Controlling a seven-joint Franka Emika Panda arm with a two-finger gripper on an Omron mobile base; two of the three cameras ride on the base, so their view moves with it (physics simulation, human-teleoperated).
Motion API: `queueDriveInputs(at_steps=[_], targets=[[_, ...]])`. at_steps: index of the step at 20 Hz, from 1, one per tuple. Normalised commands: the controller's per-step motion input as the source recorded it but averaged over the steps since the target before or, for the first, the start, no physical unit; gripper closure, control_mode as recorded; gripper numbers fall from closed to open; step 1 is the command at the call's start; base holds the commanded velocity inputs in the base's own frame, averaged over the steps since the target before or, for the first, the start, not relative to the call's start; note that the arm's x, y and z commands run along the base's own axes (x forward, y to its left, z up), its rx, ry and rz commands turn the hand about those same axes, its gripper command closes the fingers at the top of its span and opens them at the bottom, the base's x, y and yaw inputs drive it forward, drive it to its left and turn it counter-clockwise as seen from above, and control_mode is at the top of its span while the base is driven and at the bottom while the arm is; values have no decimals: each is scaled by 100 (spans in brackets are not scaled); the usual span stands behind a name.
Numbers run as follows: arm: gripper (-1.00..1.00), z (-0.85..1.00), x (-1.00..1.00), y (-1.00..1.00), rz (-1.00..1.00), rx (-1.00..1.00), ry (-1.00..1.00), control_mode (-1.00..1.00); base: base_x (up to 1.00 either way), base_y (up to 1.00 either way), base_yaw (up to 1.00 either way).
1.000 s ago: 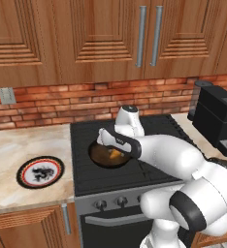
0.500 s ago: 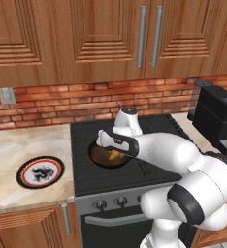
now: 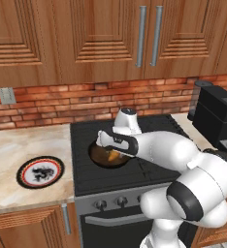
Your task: Pick the croissant and place it on the pan. Then turn on the stove to warm the croissant.
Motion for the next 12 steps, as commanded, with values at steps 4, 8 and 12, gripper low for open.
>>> queueDriveInputs(at_steps=[4, 8, 12], targets=[[-100, 0, 0, 0, 0, 0, 1, -100, 0, 0, 0], [-100, 0, 0, 0, 0, 0, 0, -100, 0, 0, 0], [-100, 0, 0, 0, 0, 0, 0, -100, 0, 0, 0]])
